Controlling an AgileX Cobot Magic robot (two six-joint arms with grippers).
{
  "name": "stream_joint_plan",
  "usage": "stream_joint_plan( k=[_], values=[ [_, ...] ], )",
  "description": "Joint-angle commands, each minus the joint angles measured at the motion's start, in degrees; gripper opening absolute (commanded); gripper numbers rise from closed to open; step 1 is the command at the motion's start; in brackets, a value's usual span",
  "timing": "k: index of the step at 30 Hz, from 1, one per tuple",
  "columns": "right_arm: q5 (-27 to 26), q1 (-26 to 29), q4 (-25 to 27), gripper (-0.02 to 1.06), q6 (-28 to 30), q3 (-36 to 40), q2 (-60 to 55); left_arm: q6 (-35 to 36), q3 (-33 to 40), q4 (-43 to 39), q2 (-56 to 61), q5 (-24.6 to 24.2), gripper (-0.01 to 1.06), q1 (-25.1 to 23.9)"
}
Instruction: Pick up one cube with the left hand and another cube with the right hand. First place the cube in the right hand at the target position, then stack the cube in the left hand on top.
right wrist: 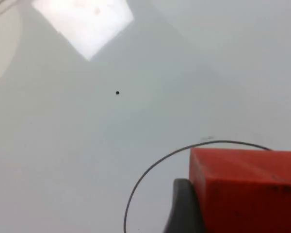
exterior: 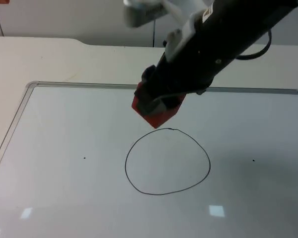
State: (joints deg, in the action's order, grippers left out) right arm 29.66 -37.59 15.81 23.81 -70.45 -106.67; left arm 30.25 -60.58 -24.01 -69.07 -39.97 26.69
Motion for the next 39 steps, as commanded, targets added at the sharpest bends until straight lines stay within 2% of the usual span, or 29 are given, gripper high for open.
stream_joint_plan(
  k=[1,11,17,21,39],
  values=[
    [-1.28,-0.19,0.42,0.00,0.36,-0.39,-1.35,-0.07,-0.08,-0.31,0.24,0.68,0.00,0.45],
    [-0.91,-0.19,-2.65,0.00,-2.78,-0.39,-7.49,-0.07,-0.08,-0.31,0.24,0.68,0.00,0.45],
    [1.31,-0.19,-3.96,0.00,-3.92,-0.39,-8.30,-0.07,-0.08,-0.69,-0.69,0.68,0.00,0.45],
    [1.57,-0.19,-9.36,0.00,-9.19,-0.39,-8.63,-0.07,-0.08,-0.58,-1.40,0.98,0.00,0.45],
    [0.69,-0.19,-9.67,0.00,-10.37,-0.39,-10.17,-0.07,-0.08,-0.45,-1.40,1.80,0.00,0.45]
  ],
)
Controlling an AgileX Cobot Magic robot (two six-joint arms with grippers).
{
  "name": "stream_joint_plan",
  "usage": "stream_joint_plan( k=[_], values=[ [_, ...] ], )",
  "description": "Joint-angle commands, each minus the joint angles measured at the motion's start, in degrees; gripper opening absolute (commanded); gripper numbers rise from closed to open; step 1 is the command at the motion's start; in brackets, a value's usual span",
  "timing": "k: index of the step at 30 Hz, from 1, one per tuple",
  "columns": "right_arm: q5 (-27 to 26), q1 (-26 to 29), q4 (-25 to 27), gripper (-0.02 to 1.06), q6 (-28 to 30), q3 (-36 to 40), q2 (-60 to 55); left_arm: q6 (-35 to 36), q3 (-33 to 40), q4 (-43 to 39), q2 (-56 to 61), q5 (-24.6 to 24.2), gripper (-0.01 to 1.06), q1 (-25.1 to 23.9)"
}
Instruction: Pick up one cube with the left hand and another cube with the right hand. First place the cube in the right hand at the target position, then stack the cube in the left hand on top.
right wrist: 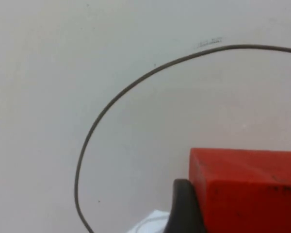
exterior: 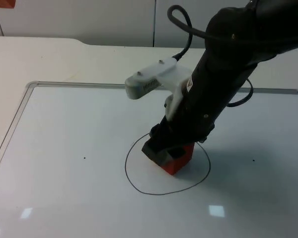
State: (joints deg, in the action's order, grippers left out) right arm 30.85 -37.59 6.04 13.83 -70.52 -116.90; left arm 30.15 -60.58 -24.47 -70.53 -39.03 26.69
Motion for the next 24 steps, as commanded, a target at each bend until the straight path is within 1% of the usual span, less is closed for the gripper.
stream_joint_plan(
  k=[1,2,3,4,6,7,8,9,11,12,13,19,23,24],
  values=[
    [-0.66,-0.19,0.10,0.02,-0.38,-0.32,0.06,0.03,-0.08,0.01,0.06,0.86,0.00,0.45],
    [-0.90,-0.19,0.10,0.07,-0.38,-0.32,0.06,0.03,-0.08,0.14,0.06,0.86,0.00,0.45],
    [-0.90,-0.19,0.10,0.07,-0.38,-0.32,0.06,0.03,-0.08,0.14,0.06,0.86,0.00,0.45],
    [-1.20,-0.19,0.10,0.13,-0.38,-0.32,0.06,0.03,-0.08,0.14,0.06,0.86,0.00,0.45],
    [-1.46,-0.19,0.10,0.29,-0.38,-0.32,0.06,0.03,-0.08,0.14,0.06,0.86,0.00,0.45],
    [-1.49,-0.19,0.10,0.41,-0.38,-0.32,0.06,0.03,-0.08,0.14,0.06,0.86,0.00,0.45],
    [-1.49,-0.19,0.10,0.41,-0.38,-0.32,0.06,0.03,-0.08,0.14,0.06,0.86,0.00,0.45],
    [-1.59,-0.19,0.10,0.53,-0.14,-0.32,0.06,0.03,-0.08,0.14,0.06,0.86,0.00,0.45],
    [-1.59,-0.19,0.24,0.82,0.26,-0.32,0.06,0.03,-0.08,0.14,0.06,0.86,0.00,0.45],
    [-1.59,-0.19,0.24,1.00,0.26,-0.32,0.06,0.03,-0.08,0.14,0.06,0.86,0.00,0.45],
    [-1.59,-0.19,0.24,1.05,0.39,-0.32,0.17,0.03,-0.08,0.14,0.06,0.86,0.00,0.45],
    [-1.77,-0.19,1.18,1.05,0.04,-0.45,1.17,0.03,-0.08,-0.23,0.06,0.86,0.00,0.45],
    [-4.55,-0.19,1.73,1.05,-0.21,-0.95,5.83,0.03,-0.08,-0.24,0.06,0.97,0.00,0.45],
    [-4.55,-0.19,1.73,1.05,-0.21,-0.95,5.83,0.03,-0.08,-0.24,0.06,0.97,0.00,0.45]
  ],
)
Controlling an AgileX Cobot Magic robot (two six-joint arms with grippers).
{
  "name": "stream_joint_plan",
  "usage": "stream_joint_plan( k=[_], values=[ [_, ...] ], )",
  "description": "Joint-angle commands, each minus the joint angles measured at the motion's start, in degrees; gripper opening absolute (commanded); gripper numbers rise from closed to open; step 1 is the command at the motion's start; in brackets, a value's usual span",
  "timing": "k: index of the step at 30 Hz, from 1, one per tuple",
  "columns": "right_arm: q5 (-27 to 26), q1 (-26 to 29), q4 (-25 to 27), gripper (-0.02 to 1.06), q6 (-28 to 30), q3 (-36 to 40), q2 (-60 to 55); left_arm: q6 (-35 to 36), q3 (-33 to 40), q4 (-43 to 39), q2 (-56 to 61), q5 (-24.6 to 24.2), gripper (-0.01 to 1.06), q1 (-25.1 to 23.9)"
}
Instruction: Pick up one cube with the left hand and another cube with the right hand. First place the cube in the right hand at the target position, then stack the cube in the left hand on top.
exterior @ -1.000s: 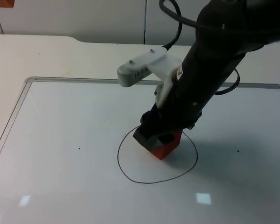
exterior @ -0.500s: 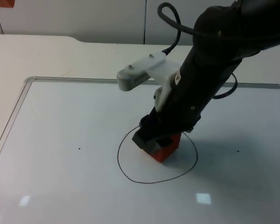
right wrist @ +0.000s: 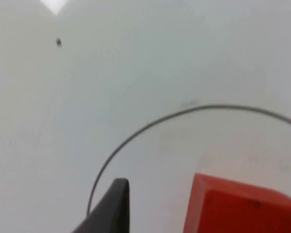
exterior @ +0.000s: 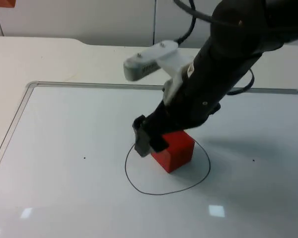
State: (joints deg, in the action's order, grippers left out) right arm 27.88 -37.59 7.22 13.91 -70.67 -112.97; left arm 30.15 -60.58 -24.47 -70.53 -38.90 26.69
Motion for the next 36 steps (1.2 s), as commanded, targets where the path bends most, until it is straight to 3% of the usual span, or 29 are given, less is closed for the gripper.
stream_joint_plan(
  k=[1,8,14,19,23,24,28,30,32,36],
  values=[
    [-1.91,-0.19,0.55,1.05,-0.28,-1.38,3.43,0.03,-0.08,-0.24,0.06,0.84,0.00,0.45],
    [-3.39,-0.19,0.21,1.05,-0.42,-8.31,11.37,0.03,-0.08,-0.24,0.06,0.84,0.00,0.45],
    [-1.30,-0.07,0.34,1.05,-0.72,-14.33,13.60,0.03,-0.08,-0.24,0.06,0.84,0.00,0.45],
    [0.37,4.65,0.57,1.05,-3.62,-16.33,14.51,0.03,-0.08,-0.24,0.06,0.84,0.00,0.45],
    [3.77,15.12,0.35,1.05,-2.72,-16.33,19.37,0.03,-0.08,-0.24,0.06,1.01,0.00,0.45],
    [3.77,15.12,0.35,1.05,-2.72,-16.33,19.37,0.03,-0.08,-0.24,0.06,1.01,0.00,0.45],
    [7.31,26.72,0.03,1.05,-1.72,-16.33,25.56,0.03,-0.08,-0.24,0.06,1.67,0.00,0.45],
    [8.63,29.14,-0.20,1.05,-1.72,-16.33,26.94,0.03,-0.08,-0.06,0.06,1.70,0.00,0.45],
    [11.45,35.05,-2.87,1.05,-1.72,-16.22,30.79,-0.10,-0.08,0.76,0.06,1.70,0.00,0.45],
    [13.57,39.52,-3.26,1.05,-1.72,-16.22,34.49,-4.36,-0.08,4.20,0.06,1.30,0.00,0.45]
  ],
)
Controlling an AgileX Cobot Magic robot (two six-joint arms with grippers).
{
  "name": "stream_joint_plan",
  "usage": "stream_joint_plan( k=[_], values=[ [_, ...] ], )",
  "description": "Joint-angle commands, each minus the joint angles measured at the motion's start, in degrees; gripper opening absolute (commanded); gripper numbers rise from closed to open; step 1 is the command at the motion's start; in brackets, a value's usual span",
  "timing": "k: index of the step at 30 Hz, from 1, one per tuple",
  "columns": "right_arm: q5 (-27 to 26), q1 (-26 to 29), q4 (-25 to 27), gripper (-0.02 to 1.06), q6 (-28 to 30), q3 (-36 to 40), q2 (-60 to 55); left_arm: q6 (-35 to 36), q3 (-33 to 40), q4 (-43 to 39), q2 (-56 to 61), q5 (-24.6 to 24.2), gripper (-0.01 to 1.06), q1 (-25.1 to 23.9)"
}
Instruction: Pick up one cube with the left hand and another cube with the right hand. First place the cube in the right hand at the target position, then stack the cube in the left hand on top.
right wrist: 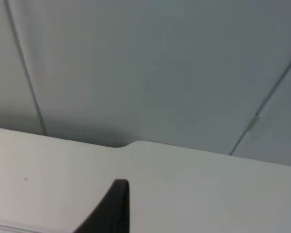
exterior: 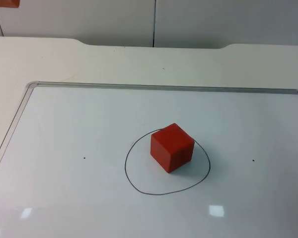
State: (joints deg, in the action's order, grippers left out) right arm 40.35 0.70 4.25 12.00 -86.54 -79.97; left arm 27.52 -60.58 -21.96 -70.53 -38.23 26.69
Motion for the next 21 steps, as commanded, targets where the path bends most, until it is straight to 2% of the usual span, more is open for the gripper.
stream_joint_plan(
  k=[1,5,8,9,11,13,16,21],
  values=[
    [1.37,2.06,-0.29,1.05,0.19,-0.36,2.36,-2.53,-0.08,3.03,0.06,0.62,0.00,0.45],
    [1.60,2.35,-0.19,1.05,0.19,-0.36,4.37,-7.48,-0.08,8.42,-0.99,1.62,0.00,0.45],
    [2.96,2.18,0.39,1.05,0.19,-0.36,4.90,-19.17,-2.02,17.25,-4.52,0.71,0.00,0.45],
    [2.96,2.18,0.39,1.05,0.19,-0.36,4.90,-19.17,-2.02,17.25,-4.52,0.71,0.00,0.45],
    [3.23,2.18,0.74,1.05,0.01,-0.36,4.90,-27.52,-5.33,24.02,-7.55,-1.65,0.00,0.45],
    [3.23,2.18,0.74,1.05,-0.02,-0.36,4.90,-32.50,-8.96,28.93,-10.94,-2.84,0.00,0.58],
    [3.68,2.18,0.74,1.05,0.00,-0.36,4.90,-33.46,-13.07,28.89,-14.47,-2.84,0.00,2.24],
    [3.79,2.18,0.74,1.05,0.00,-0.36,4.90,-34.63,-18.27,24.22,-20.92,-2.97,0.00,7.60]
  ],
)
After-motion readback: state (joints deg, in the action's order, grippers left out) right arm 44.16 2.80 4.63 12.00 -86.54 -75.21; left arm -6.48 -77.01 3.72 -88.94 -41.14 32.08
